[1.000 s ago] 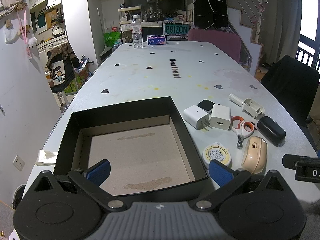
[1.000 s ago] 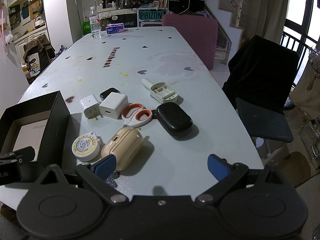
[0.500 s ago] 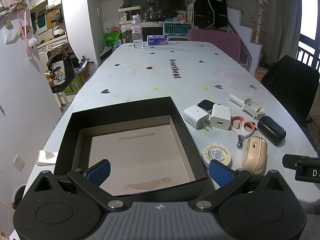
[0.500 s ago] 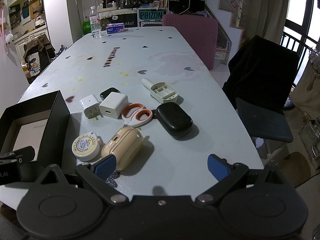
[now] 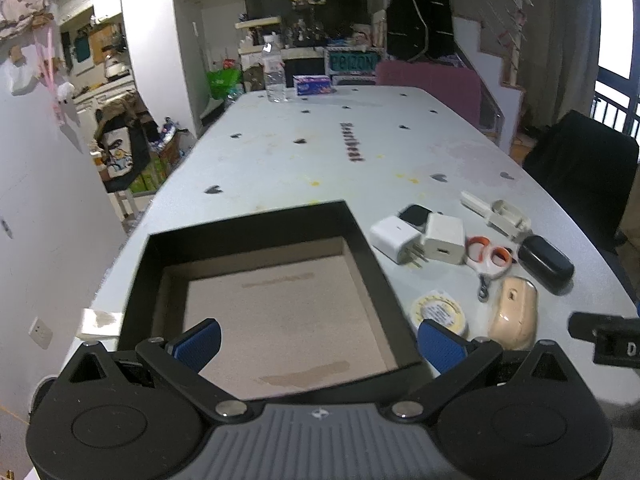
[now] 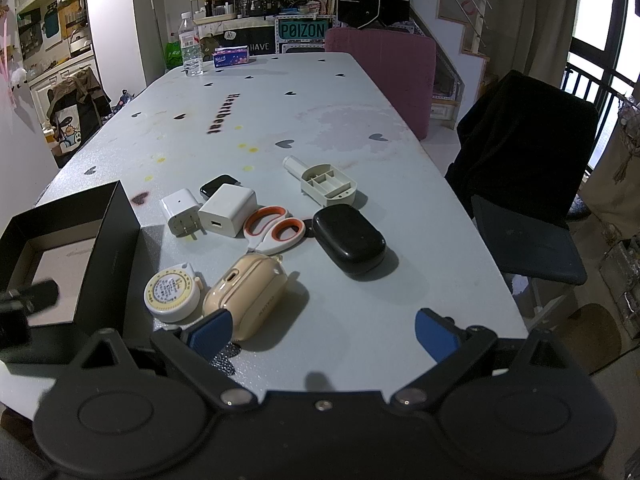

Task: Organize rigid objects
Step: 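Lower the right tool onto the beige earbud case and close on it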

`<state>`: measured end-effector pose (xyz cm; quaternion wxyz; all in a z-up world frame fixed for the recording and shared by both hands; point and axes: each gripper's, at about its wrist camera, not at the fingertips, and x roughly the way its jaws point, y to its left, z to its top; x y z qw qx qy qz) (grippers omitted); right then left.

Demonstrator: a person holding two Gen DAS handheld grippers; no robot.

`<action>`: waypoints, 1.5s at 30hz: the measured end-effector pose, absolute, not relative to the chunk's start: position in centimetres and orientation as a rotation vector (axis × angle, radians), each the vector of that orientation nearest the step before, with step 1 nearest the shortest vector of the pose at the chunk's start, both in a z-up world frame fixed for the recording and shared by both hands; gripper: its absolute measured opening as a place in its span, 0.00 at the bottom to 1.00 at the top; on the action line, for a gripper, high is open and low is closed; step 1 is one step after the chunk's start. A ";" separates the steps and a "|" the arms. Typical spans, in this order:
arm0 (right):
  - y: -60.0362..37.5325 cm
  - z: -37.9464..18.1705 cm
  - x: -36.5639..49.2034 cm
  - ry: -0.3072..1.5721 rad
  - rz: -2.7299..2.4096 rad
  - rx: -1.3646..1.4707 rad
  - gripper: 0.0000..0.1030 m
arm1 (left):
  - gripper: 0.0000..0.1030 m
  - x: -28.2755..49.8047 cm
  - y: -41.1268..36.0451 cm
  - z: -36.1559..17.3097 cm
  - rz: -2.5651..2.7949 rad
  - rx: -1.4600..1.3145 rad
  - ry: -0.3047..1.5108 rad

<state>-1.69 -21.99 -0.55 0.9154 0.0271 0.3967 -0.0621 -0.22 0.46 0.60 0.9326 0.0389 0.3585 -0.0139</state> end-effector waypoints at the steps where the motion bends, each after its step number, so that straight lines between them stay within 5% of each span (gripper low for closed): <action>1: -22.0 -0.6 -1.7 0.816 -0.129 0.055 0.96 | 1.00 -0.1 0.8 0.8 -0.017 0.077 0.726; 22: -22.0 -0.5 -0.2 0.767 -0.195 0.153 0.96 | 1.00 1.1 13.3 1.5 0.375 -0.128 0.600; 35: -21.9 -2.9 4.7 0.831 -0.158 0.273 0.95 | 1.00 2.9 15.3 -1.1 0.384 -0.063 0.767; 37: -21.9 -3.2 5.7 0.870 -0.146 0.295 0.86 | 0.94 2.8 15.6 -1.4 0.354 -0.087 0.776; 41: -21.8 -4.2 6.7 0.955 -0.113 0.350 0.64 | 0.67 2.9 15.8 -2.1 0.299 -0.113 0.808; 45: -21.8 -4.4 6.3 0.951 -0.099 0.378 0.60 | 0.40 2.8 15.4 -2.4 0.251 -0.115 0.824</action>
